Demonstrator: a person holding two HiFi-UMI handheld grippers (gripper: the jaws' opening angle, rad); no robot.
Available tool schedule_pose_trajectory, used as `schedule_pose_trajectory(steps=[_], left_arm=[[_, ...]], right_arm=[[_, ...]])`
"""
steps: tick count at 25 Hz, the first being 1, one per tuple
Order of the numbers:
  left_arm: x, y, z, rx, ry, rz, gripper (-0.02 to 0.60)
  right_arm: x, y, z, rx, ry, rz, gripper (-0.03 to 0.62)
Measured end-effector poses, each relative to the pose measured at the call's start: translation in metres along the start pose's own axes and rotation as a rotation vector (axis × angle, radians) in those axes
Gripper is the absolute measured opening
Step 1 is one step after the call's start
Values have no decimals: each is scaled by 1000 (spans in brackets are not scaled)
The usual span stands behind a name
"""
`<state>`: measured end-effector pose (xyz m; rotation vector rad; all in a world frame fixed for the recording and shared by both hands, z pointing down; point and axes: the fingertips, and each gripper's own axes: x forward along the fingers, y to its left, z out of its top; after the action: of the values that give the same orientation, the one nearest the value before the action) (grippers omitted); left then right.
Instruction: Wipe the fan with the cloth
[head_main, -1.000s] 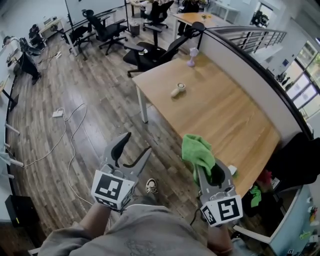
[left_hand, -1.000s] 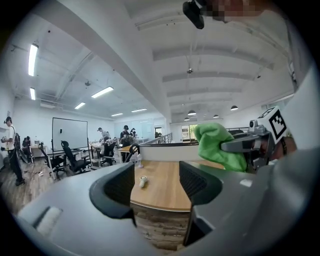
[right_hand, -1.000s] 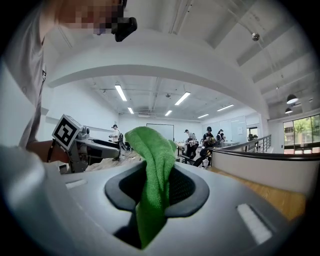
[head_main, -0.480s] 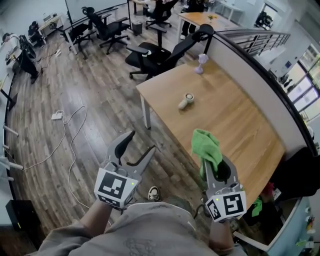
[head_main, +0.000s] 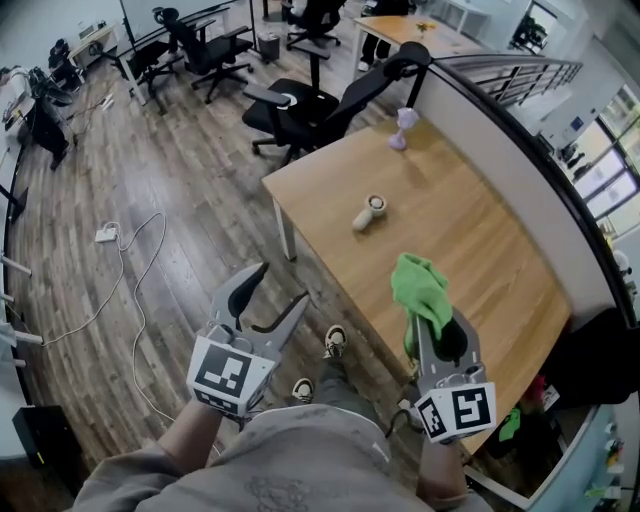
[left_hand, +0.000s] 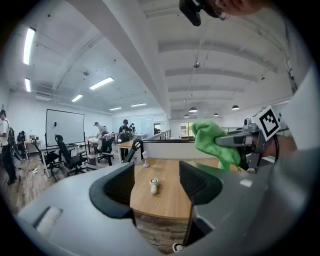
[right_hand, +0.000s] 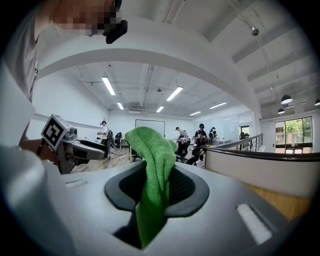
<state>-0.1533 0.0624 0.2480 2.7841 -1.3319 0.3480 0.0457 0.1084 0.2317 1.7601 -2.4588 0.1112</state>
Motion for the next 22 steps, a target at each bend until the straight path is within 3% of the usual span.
schedule_pose_trajectory(steps=[11, 22], left_arm=[[116, 37, -2, 2, 65, 0, 281], [240, 59, -24, 31, 188, -18, 282]], right_arm=[[100, -76, -19, 28, 58, 11, 98], [211, -140, -59, 63, 129, 69, 98]])
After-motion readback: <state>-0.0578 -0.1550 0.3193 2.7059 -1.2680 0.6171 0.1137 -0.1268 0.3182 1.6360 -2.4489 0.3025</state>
